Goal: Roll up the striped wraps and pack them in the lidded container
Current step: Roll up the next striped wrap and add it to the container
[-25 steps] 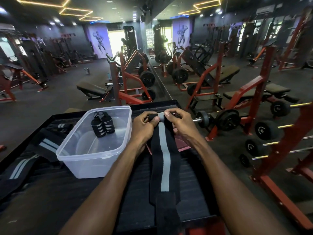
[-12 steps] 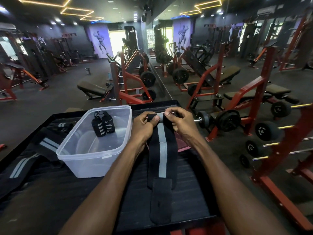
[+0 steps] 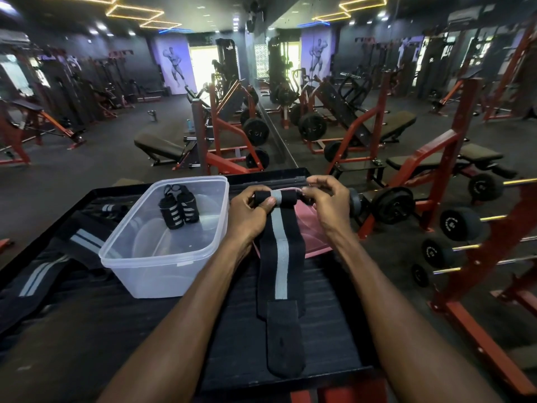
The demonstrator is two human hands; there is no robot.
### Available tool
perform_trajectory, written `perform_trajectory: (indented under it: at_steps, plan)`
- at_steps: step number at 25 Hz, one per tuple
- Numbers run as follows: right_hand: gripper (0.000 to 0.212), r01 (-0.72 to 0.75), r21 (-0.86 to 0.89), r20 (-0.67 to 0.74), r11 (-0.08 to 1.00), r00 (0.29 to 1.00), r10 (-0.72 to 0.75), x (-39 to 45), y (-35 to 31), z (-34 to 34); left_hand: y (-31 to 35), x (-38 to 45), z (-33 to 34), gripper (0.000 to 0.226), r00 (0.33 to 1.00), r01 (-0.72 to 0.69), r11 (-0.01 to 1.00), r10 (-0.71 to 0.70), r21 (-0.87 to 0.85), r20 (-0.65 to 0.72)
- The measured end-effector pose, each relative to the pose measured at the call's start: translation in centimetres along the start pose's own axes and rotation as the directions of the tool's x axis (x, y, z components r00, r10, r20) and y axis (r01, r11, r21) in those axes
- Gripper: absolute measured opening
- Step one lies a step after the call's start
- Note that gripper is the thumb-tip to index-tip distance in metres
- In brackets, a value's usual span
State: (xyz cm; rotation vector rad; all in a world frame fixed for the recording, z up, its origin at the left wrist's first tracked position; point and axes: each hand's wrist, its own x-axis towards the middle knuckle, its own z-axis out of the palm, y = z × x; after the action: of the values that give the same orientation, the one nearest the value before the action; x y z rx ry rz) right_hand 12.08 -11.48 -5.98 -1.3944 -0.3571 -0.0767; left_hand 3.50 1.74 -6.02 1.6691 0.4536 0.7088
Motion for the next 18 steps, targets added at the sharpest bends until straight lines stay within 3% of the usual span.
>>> perform_trajectory:
  at_steps: [5, 8, 11, 15, 18]
  plan:
    - [0.010, 0.074, -0.162, 0.272, 0.984, 0.962, -0.028, -0.3, 1.0, 0.6, 0.1, -0.2, 0.1, 0.034, 0.994, -0.088, 0.996, 0.090, -0.034, 0.062]
    - [0.009, 0.148, -0.173, 0.279, 0.974, 0.956, -0.096, 0.0, 1.7, 0.8, 0.1, -0.2, 0.2, 0.033, 0.994, -0.075, 0.997, 0.077, -0.035, 0.076]
    - [0.021, 0.164, -0.106, 0.246, 0.981, 0.960, -0.134, 0.0, 1.4, 0.6, 0.3, -0.2, 0.2, 0.022, 0.990, 0.070, 0.992, -0.057, -0.104, 0.126]
    - [0.032, 0.111, -0.059, 0.255, 0.992, 0.963, -0.092, -0.1, 1.3, 0.6, 0.1, -0.2, 0.3, 0.013, 0.977, 0.152, 0.986, -0.139, -0.073, 0.162]
    - [0.018, -0.073, 0.017, 0.293, 0.997, 0.954, 0.064, 0.1, 1.4, 0.6, 0.0, 0.0, 0.1, 0.009, 0.984, 0.140, 0.984, -0.126, -0.106, 0.128]
